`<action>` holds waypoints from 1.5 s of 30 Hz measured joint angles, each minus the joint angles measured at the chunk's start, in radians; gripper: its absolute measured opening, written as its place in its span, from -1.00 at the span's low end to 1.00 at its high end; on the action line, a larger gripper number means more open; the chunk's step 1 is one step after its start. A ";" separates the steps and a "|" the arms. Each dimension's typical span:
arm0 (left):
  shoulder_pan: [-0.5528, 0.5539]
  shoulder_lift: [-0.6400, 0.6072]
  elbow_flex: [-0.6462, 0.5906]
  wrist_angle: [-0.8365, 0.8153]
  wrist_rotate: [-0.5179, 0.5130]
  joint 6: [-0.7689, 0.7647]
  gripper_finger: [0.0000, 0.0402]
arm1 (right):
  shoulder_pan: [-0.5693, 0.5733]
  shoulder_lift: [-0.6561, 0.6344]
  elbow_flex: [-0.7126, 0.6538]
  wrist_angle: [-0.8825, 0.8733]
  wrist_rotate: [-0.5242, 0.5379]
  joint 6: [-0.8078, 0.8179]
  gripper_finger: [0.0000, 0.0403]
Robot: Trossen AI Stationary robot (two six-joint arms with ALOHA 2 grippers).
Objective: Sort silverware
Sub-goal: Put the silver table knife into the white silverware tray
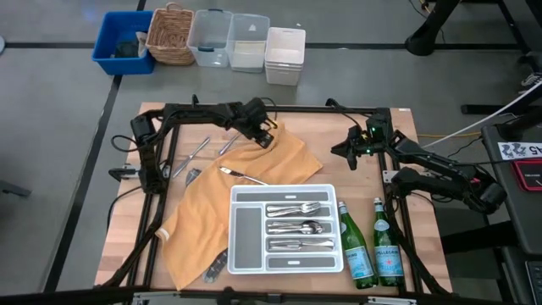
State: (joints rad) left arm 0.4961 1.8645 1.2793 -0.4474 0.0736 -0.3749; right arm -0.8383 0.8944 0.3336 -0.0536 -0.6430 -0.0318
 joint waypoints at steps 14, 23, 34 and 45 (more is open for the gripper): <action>0.121 0.000 0.000 -0.394 -0.160 0.095 -0.41 | 0.000 -0.052 -0.003 0.185 -0.242 0.025 -0.61; 0.112 0.006 0.000 -0.362 -0.242 0.124 -0.41 | 0.000 -0.141 -0.073 0.234 -0.231 0.097 -0.61; 0.114 0.025 -0.014 -0.323 -0.245 0.148 -0.41 | 0.000 -0.256 -0.191 0.510 -0.203 0.327 -0.61; 0.114 0.026 -0.063 -0.290 -0.247 0.168 -0.41 | 0.001 -0.325 -0.302 0.801 -0.124 0.514 -0.61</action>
State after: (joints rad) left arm 0.6106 1.8904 1.2160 -0.7376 -0.1730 -0.2070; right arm -0.8371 0.5695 0.0318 0.7474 -0.7671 0.4818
